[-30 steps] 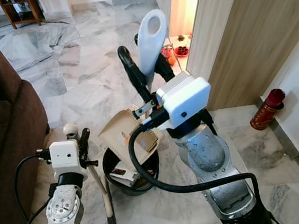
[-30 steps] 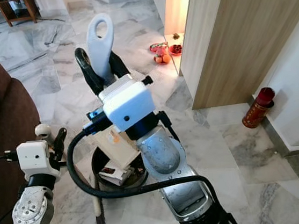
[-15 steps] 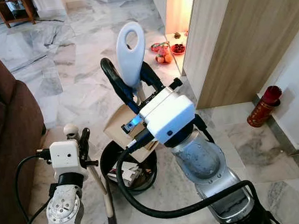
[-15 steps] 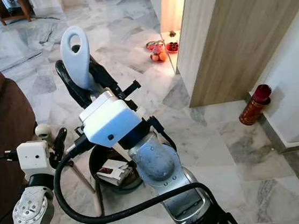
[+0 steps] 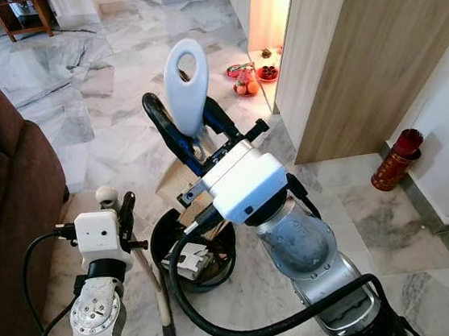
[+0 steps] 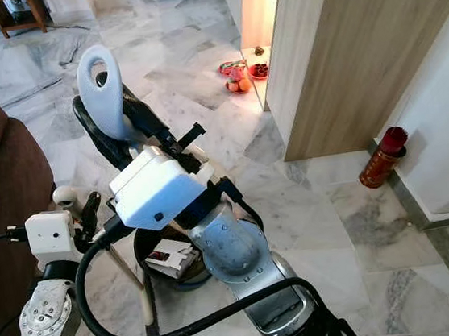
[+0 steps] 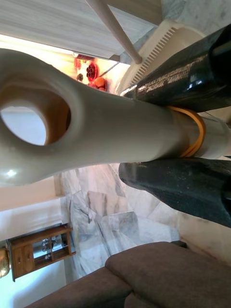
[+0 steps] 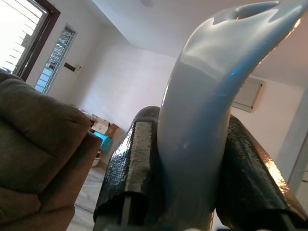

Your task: Sweep floor

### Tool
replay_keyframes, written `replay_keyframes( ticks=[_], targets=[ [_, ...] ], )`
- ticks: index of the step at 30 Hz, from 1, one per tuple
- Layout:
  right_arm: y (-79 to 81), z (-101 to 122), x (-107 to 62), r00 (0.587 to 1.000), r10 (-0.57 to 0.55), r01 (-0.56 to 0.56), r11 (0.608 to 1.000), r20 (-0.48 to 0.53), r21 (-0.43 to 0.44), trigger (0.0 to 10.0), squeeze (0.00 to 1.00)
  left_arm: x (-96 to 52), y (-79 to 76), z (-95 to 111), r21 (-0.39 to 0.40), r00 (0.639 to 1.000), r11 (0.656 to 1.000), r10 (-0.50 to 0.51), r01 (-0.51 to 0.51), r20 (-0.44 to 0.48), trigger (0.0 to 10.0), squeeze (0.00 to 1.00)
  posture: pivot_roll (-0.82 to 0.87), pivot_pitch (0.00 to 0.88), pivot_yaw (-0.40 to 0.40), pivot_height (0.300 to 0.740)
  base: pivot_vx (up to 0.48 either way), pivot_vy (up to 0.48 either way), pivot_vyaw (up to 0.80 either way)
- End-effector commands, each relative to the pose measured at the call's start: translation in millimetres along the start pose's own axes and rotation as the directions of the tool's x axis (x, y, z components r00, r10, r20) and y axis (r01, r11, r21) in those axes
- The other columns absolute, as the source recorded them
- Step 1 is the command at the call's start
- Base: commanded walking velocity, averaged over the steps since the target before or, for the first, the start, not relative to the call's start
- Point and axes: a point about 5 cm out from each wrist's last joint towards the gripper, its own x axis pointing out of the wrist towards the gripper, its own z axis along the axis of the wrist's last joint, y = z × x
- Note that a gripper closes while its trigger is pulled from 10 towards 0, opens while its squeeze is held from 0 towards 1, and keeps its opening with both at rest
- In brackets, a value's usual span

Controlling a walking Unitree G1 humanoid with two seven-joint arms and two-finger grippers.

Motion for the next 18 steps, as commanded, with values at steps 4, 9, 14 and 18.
replay_keyframes(
  ticks=[4, 9, 14, 18],
  targets=[
    [-6.6, 14.7, 4.3, 0.995, -0.008, 0.016, 0.997, 0.096, -0.08, 10.0, 0.0, 2.9, 0.7, 8.6, 0.013, 0.999, 1.0, 0.011, -0.012, 0.051, 10.0, 0.0, 0.18, 0.193, -0.03, 0.74, 0.0, 0.0, 0.0],
    [-16.7, 3.1, 1.8, 0.998, -0.047, 0.054, 0.984, 0.05, -0.168, 10.0, 0.0, 3.4, 1.0, 8.9, 0.013, 0.999, 1.0, 0.014, -0.014, 0.051, 10.0, 0.0, 0.18, 0.194, -0.03, 0.74, 0.0, 0.0, 0.0],
    [-48.0, -16.3, -6.3, 0.981, -0.19, 0.173, 0.942, -0.032, -0.288, 10.0, 0.0, 3.0, 0.9, 8.5, 0.012, 0.999, 1.0, 0.012, -0.013, 0.051, 10.0, 0.0, 0.17, 0.177, -0.029, 0.74, 0.0, 0.0, 0.0],
    [-78.3, -39.8, -24.6, 0.934, -0.332, 0.265, 0.893, -0.134, -0.364, 10.0, 0.0, 2.4, 0.9, 8.3, 0.014, 0.999, 1.0, 0.009, -0.01, 0.051, 10.0, 0.0, 0.18, 0.17, -0.028, 0.74, 0.0, 0.0, 0.0]
  ],
)
